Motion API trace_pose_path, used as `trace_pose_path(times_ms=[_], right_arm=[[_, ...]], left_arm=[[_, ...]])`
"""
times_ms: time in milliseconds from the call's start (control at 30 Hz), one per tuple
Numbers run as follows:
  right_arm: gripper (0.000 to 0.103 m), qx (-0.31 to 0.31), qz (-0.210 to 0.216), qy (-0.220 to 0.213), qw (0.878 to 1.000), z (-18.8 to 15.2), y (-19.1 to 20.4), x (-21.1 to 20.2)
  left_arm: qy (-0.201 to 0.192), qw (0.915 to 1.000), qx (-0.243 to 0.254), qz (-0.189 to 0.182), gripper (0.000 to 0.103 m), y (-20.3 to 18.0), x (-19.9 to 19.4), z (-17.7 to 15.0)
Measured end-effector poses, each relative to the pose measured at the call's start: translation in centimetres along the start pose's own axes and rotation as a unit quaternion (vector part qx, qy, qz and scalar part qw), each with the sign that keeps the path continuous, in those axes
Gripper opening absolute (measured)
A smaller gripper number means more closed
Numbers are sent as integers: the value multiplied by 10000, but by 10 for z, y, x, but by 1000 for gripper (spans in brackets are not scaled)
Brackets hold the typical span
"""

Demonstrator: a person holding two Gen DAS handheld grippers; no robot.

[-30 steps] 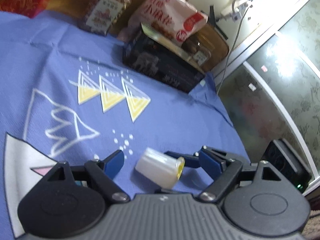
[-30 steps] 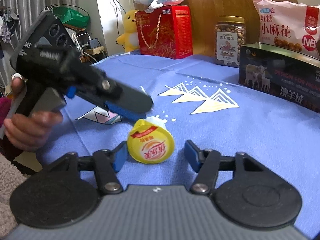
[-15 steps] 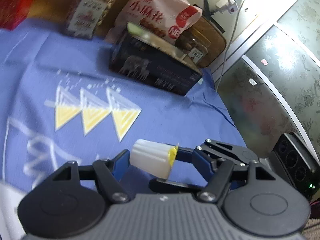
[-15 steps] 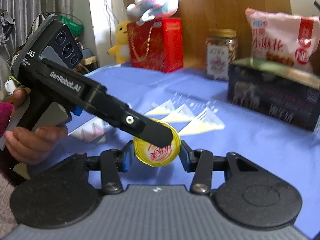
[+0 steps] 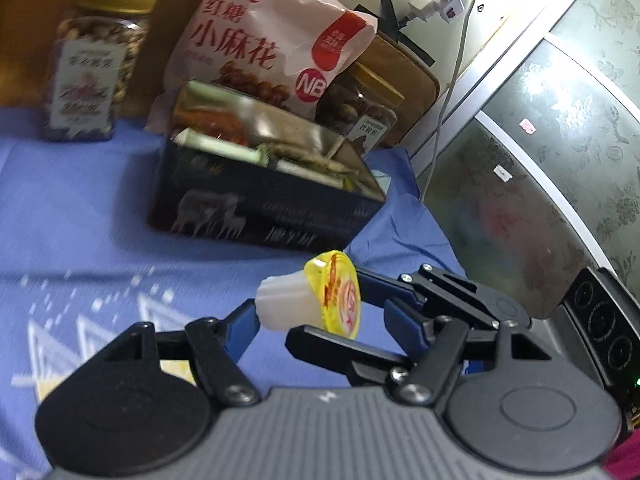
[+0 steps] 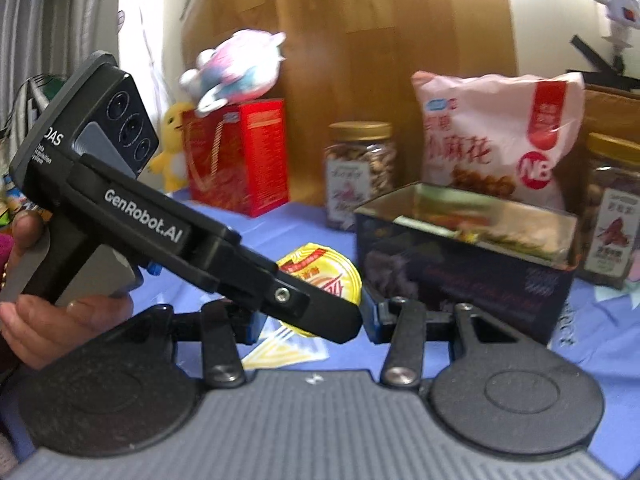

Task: Organize snacks
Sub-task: 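Carry the cup into the black tin and open the left tool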

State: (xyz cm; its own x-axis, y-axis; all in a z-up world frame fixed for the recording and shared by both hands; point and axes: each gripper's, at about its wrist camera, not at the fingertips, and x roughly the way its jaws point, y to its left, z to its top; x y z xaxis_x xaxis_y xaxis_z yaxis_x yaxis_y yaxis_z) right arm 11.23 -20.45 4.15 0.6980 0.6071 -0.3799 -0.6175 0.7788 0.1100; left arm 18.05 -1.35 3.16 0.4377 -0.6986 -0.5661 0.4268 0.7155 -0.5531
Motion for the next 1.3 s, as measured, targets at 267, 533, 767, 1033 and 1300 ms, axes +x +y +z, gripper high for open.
trace_pose_path(times_ms=[267, 533, 767, 1033, 1300], right_arm=[[50, 146, -407, -354, 9984, 15, -30, 3], [50, 182, -786, -585, 9950, 32, -59, 14], [50, 158, -949, -743, 9926, 35, -70, 29], [50, -407, -939, -960, 9901, 55, -57, 39], [61, -1005, -1474, -822, 9805, 44, -52, 78]], left_arm=[[29, 9998, 174, -116, 70, -12, 31, 39], [34, 9992, 346, -178, 69, -15, 56, 79], [112, 9995, 145, -245, 69, -8, 66, 91], [-283, 9991, 315, -98, 75, -12, 45, 101], [-538, 9872, 674, 1338, 86, 0, 72, 112]])
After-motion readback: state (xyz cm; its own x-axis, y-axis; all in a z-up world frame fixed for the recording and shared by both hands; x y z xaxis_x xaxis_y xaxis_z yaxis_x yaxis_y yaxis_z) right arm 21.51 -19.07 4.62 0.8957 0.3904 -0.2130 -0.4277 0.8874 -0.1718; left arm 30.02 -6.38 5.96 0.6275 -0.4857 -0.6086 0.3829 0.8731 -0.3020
